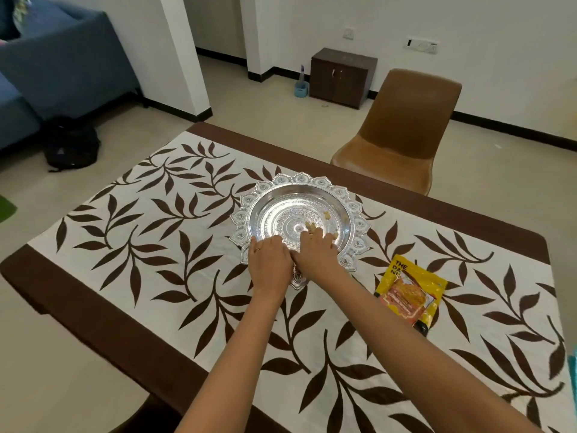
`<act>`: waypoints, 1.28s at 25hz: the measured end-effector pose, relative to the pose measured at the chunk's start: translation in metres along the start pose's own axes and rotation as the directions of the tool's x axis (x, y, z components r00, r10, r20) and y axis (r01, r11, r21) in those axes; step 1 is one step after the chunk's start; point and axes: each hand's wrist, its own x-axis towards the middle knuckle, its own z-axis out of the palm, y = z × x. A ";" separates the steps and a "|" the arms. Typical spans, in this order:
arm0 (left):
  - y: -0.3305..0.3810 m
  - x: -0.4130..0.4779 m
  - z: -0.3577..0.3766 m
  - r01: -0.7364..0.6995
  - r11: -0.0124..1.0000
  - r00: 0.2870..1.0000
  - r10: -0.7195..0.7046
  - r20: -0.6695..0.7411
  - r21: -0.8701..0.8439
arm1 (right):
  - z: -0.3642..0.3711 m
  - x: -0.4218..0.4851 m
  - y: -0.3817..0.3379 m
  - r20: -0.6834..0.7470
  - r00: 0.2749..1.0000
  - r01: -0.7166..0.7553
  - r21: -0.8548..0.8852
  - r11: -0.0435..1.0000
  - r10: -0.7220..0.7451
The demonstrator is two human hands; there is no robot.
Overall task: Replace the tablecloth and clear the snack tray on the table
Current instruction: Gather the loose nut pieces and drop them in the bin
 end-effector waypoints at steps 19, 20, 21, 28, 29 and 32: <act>0.020 0.011 -0.034 0.362 0.570 0.929 -0.288 0.232 -0.738 | -0.029 0.030 0.017 0.378 0.926 -0.374 0.915 -0.150 -0.003; 0.024 0.014 -0.035 0.453 0.407 0.882 -0.331 0.334 -0.793 | -0.031 0.030 0.018 0.410 0.912 -0.393 0.860 -0.326 -0.017; 0.027 0.018 -0.034 0.523 0.213 0.831 -0.342 0.439 -0.825 | -0.032 0.030 0.018 0.420 0.907 -0.391 0.808 -0.441 -0.034; 0.048 0.034 -0.018 0.541 -0.498 0.674 -0.227 0.703 -0.678 | -0.026 0.015 -0.004 0.335 0.927 -0.246 0.885 -0.396 0.171; 0.051 0.034 -0.017 0.528 -0.538 0.666 -0.218 0.714 -0.657 | -0.024 0.012 -0.008 0.295 0.932 -0.217 0.919 -0.329 0.209; 0.055 0.031 -0.016 0.476 -0.683 0.654 -0.145 0.742 -0.553 | -0.017 0.007 -0.016 0.136 0.957 -0.143 0.990 0.010 0.258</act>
